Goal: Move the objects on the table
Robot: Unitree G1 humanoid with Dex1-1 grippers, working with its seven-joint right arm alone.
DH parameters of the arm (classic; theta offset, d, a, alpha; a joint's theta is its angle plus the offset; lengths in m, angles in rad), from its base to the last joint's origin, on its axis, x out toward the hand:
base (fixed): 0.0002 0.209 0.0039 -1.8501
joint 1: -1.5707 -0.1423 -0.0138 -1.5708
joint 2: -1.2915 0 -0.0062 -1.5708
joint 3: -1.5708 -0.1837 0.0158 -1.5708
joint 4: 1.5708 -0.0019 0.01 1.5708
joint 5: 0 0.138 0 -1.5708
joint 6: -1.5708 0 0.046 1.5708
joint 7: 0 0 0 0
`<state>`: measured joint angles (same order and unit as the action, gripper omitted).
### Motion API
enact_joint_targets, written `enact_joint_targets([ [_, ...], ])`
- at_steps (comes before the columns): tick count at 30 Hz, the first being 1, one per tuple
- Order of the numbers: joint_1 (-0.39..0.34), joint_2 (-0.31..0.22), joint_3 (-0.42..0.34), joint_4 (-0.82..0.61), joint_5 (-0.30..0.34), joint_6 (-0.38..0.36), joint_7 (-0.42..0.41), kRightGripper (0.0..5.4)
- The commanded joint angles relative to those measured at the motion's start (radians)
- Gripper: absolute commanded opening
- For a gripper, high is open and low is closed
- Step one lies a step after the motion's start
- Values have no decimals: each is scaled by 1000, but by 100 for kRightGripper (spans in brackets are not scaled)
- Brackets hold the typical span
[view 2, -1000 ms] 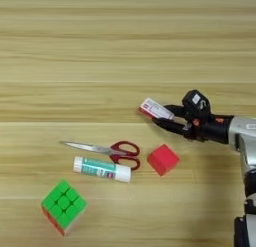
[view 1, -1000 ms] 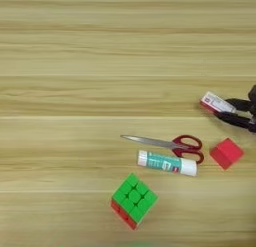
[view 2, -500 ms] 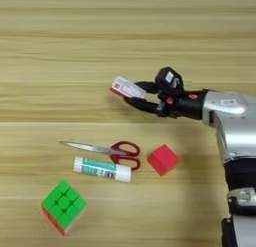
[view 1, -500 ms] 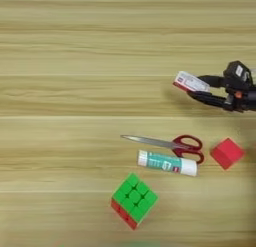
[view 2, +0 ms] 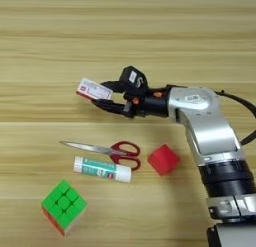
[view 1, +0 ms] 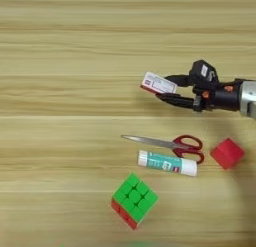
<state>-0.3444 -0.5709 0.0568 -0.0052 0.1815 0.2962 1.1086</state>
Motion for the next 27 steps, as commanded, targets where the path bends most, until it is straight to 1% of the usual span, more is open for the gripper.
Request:
enact_joint_targets([
  [1,-30,-10,15,-134,12,32,-41,209],
  [5,-9,10,64,-208,6,83,-61,209],
  [8,-4,28,103,-221,-5,100,-70,209],
  [18,-5,100,247,-209,-61,114,-104,209],
  [22,-6,128,289,-186,-80,112,-114,209],
  [27,-1,143,321,-156,-101,109,-115,209],
])
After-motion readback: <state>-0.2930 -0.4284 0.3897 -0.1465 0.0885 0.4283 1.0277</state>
